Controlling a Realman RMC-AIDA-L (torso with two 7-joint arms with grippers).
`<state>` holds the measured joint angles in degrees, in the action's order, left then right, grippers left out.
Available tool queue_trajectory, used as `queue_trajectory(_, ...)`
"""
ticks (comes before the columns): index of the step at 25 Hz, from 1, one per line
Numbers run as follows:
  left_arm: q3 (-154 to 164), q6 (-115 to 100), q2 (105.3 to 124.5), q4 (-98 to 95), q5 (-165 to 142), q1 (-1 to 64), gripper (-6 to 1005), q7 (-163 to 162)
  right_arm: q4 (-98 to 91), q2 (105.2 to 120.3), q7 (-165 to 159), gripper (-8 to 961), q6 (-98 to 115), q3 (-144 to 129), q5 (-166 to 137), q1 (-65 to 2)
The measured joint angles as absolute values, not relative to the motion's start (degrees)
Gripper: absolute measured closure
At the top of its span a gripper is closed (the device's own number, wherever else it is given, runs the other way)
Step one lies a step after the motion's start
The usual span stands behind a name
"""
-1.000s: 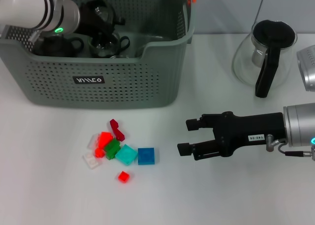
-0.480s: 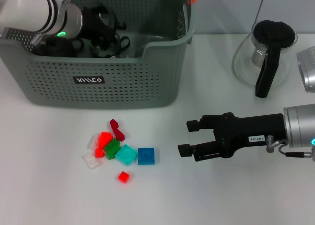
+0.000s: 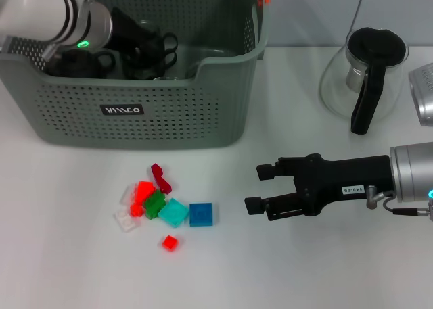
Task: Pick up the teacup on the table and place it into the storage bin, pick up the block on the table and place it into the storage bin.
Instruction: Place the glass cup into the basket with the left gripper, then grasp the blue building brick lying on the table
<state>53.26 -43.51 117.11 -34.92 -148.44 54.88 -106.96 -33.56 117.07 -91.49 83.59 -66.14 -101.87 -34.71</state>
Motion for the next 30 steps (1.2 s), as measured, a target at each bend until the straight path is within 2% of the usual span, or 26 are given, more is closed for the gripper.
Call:
queue_trajectory(4, 53.1, -46.1, 116.93, -40.2, -150.1, 52.9, 526, -110.7, -33.7, 117.08, -91.5, 37, 83.6, -66.1, -101.8, -34.7)
queue_trajectory(9, 52.7, -53.8, 117.11, -57.1, -149.8, 46.3, 347, -118.0, -33.9, 116.90, -91.5, 37, 83.7, -66.1, -101.9, -34.7)
queue_trajectory(16, 45.8, -67.5, 117.08, -75.3, -137.8, 38.9, 252, -123.1, -34.0, 116.27, -91.5, 37, 84.6, -66.0, -101.8, -35.2)
queue_trajectory(23, 30.8, -99.7, 115.88, -72.6, -106.8, 33.3, 178, -111.1, -34.2, 115.86, -88.2, 37, 85.3, -66.2, -101.8, -35.4)
queue_trajectory(26, 30.6, -107.5, 116.92, -70.7, -103.4, 29.7, 165, -107.2, -34.2, 115.84, -86.1, 37, 85.3, -66.2, -101.9, -35.4)
queue_trajectory(30, 31.9, -110.4, 119.79, -69.3, -104.1, 25.0, 166, -101.4, -34.2, 115.84, -84.2, 37, 84.8, -66.5, -102.0, -35.8)
